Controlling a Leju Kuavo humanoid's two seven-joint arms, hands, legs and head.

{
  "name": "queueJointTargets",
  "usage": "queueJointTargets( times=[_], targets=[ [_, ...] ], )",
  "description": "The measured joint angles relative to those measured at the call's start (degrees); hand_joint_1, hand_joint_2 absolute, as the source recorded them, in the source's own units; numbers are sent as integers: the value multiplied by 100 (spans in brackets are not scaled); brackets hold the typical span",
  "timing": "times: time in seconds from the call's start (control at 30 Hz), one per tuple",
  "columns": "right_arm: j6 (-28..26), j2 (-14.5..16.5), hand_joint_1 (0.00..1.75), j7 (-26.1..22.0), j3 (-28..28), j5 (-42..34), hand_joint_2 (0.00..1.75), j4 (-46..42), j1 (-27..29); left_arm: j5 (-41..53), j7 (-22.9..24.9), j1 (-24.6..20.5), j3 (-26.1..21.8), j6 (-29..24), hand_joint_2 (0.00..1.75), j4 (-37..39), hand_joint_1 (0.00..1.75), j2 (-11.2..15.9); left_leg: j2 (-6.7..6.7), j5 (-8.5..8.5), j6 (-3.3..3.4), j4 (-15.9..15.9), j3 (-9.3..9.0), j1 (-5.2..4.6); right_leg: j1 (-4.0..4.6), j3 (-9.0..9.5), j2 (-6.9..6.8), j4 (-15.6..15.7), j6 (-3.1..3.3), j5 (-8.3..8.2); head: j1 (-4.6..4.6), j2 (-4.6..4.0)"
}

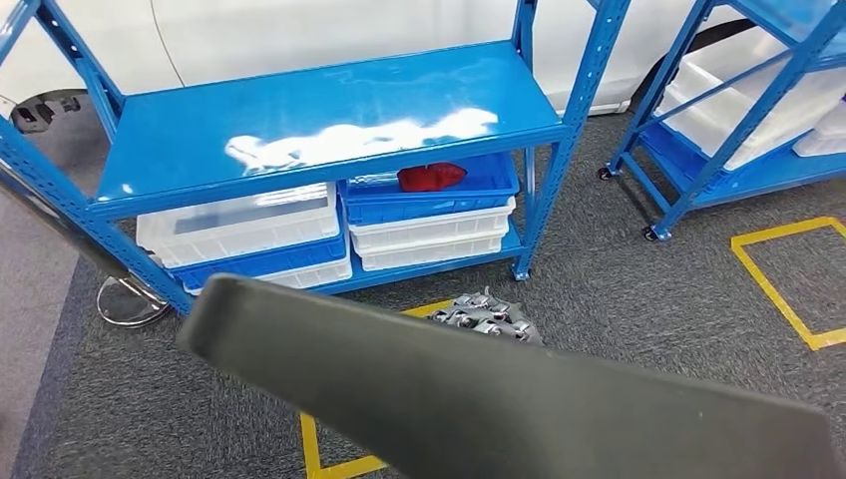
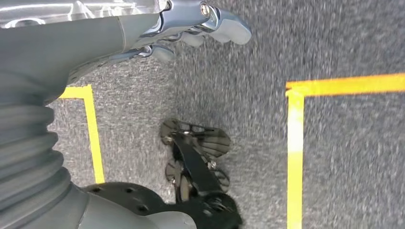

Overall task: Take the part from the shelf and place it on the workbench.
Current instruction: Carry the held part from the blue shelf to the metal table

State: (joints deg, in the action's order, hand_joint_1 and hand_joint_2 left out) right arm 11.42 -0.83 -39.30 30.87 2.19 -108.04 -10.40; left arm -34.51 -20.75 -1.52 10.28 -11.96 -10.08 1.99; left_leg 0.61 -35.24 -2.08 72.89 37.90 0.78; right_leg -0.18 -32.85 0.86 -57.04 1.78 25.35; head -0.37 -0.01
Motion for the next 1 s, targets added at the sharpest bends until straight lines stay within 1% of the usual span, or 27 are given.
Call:
queueJointTargets(
  times=[0.03, 0.07, 0.1, 0.17, 0.2, 0.23, 0.3, 0.33, 0.37, 0.4, 0.43, 0.47, 0.5, 0.53, 0.57, 0.6, 0.63, 0.67, 0.7, 0.73, 0.77, 0.8, 0.83, 0.9, 0.93, 0.97, 1.0],
  targets=[
    [15, -4, 175, 0, 4, -5, 175, -4, 13, -28, 1, 8, -19, 27, 175, 0, 0, 12, -9, -3, -1, 134, 46, 0, 2, -10, 62, -9, -2, -6, -1, 0],
    [40, -7, 175, 0, 7, -7, 175, -10, 24, -72, -1, 13, -41, 40, 175, 0, 0, 28, -16, 118, 4, 11, -27, 1, 2, -14, 129, -21, -7, -9, -1, -1],
    [64, -9, 175, 0, 7, -7, 175, -21, 30, -123, -9, 14, -70, 40, 175, 0, 0, 47, -57, 326, 15, -335, -203, 6, 1, -15, 197, -35, -15, -10, -1, -1],
    [82, -9, 175, 0, 6, -4, 175, -55, 38, -216, -34, 18, -143, 11, 175, 2, 0, 90, -277, 658, 46, -1156, -593, 28, 3, -37, 329, -76, -50, -10, 1, -1],
    [70, -9, 175, 0, 5, 0, 175, -80, 46, -243, -51, 19, -180, -14, 175, 4, 0, 109, -374, 726, 61, -1408, -703, 35, 4, -65, 384, -96, -83, -18, 2, 0],
    [44, -11, 175, 0, 3, 6, 175, -110, 68, -248, -73, 15, -206, -36, 175, 5, 0, 124, -426, 724, 76, -1507, -740, 33, 2, -97, 436, -105, -119, -32, 2, 0],
    [-46, -29, 175, 0, -10, 34, 175, -204, 171, -194, -147, 5, -225, -29, 175, 6, 0, 152, -350, 741, 119, -1532, -735, 32, -3, -144, 533, -102, -194, -66, 1, 0],
    [-111, -50, 175, -1, -23, 56, 175, -273, 253, -146, -199, 4, -225, 2, 175, 6, 0, 171, -293, 761, 153, -1551, -736, 42, 4, -165, 506, -129, -224, -44, 3, -1],
    [-178, -80, 175, -1, -34, 79, 175, -355, 339, -94, -248, 13, -222, 37, 175, 7, 0, 190, -229, 781, 193, -1573, -736, 55, 12, -222, 413, -246, -251, 42, 26, -1],
    [-248, -114, 175, -1, -43, 98, 175, -437, 419, -40, -278, 26, -218, 62, 175, 7, 0, 212, -158, 797, 228, -1593, -733, 65, 16, -334, 282, -487, -277, 196, 49, 0],
    [-317, -149, 175, -1, -48, 112, 175, -506, 493, 8, -277, 40, -209, 75, 175, 8, 0, 236, -88, 801, 249, -1596, -728, 53, 9, -497, 130, -842, -301, 395, 73, 0],
    [-384, -186, 175, 0, -49, 121, 175, -555, 562, 51, -247, 57, -195, 73, 175, 13, 0, 258, -13, 801, 262, -1594, -719, 43, -4, -689, 36, -1259, -323, 590, 94, 1],
    [-449, -221, 175, 0, -49, 127, 175, -583, 625, 91, -195, 71, -180, 64, 175, 18, 0, 279, 64, 800, 264, -1592, -713, 34, -18, -846, -9, -1601, -341, 716, 97, 1],
    [-504, -257, 175, 0, -48, 130, 175, -595, 677, 119, -135, 80, -167, 54, 175, 23, 0, 296, 139, 799, 264, -1590, -709, 30, -30, -916, -32, -1769, -352, 742, 98, 1],
    [-548, -294, 175, 0, -48, 125, 175, -600, 710, 138, -81, 83, -156, 45, 175, 27, 0, 313, 212, 797, 262, -1588, -707, 27, -38, -870, -54, -1707, -355, 662, 98, 0],
    [-586, -325, 175, 0, -47, 111, 175, -600, 724, 149, -39, 82, -146, 39, 175, 28, 0, 325, 277, 793, 257, -1588, -711, 26, -43, -692, -96, -1394, -347, 494, 99, 0],
    [-617, -350, 175, 0, -46, 95, 175, -599, 725, 154, -13, 78, -137, 36, 175, 28, 0, 334, 334, 789, 248, -1587, -719, 22, -40, -445, -188, -964, -327, 310, 99, 0],
    [-643, -369, 175, 0, -46, 78, 175, -598, 717, 155, -2, 78, -127, 35, 175, 28, 0, 340, 384, 778, 229, -1583, -728, 7, -20, -214, -311, -550, -294, 182, 98, -1],
    [-660, -382, 175, 0, -45, 58, 175, -596, 706, 155, 0, 79, -118, 37, 175, 28, 0, 346, 431, 771, 203, -1580, -737, -6, 3, -52, -400, -250, -255, 105, 94, 0],
    [-671, -394, 175, 0, -45, 39, 175, -592, 693, 155, -1, 79, -112, 42, 175, 28, 0, 352, 473, 765, 173, -1578, -744, -17, 26, 16, -452, -108, -217, 89, 92, -1],
    [-684, -409, 175, 0, -44, 19, 175, -586, 682, 155, -2, 79, -103, 51, 175, 28, 0, 356, 521, 763, 138, -1580, -751, -26, 47, 12, -435, -74, -183, 98, 86, 0],
    [-702, -424, 175, -1, -44, -1, 175, -579, 675, 158, -7, 73, -91, 68, 175, 28, 0, 360, 565, 763, 104, -1587, -761, -22, 45, 0, -366, -63, -149, 80, 85, 1],
    [-722, -440, 175, -1, -44, -12, 175, -573, 671, 162, -14, 66, -75, 87, 175, 28, 0, 364, 535, 742, 69, -1573, -763, -12, 34, -1, -313, -40, -118, 59, 84, 0],
    [-746, -467, 175, -1, -44, -29, 175, -561, 647, 170, -32, 68, -44, 135, 175, 28, 0, 372, 299, 525, 20, -1303, -659, 9, 2, 3, -207, 13, -51, 8, 81, -1],
    [-746, -476, 175, 0, -44, -44, 175, -555, 635, 168, -38, 75, -35, 153, 175, 28, 0, 377, 142, 327, 6, -981, -520, 18, -5, -2, -154, 25, -30, -9, 76, -1],
    [-743, -487, 175, 0, -44, -61, 175, -547, 623, 165, -42, 86, -31, 167, 175, 28, 0, 380, 43, 111, 0, -567, -339, 19, -4, -15, -92, 23, -13, -18, 74, -1],
    [-737, -497, 175, 0, -44, -80, 175, -540, 620, 160, -48, 93, -30, 177, 175, 28, 0, 381, 3, -49, -8, -171, -164, 20, 0, -25, -25, 17, -7, -23, 72, -1]
  ],
)
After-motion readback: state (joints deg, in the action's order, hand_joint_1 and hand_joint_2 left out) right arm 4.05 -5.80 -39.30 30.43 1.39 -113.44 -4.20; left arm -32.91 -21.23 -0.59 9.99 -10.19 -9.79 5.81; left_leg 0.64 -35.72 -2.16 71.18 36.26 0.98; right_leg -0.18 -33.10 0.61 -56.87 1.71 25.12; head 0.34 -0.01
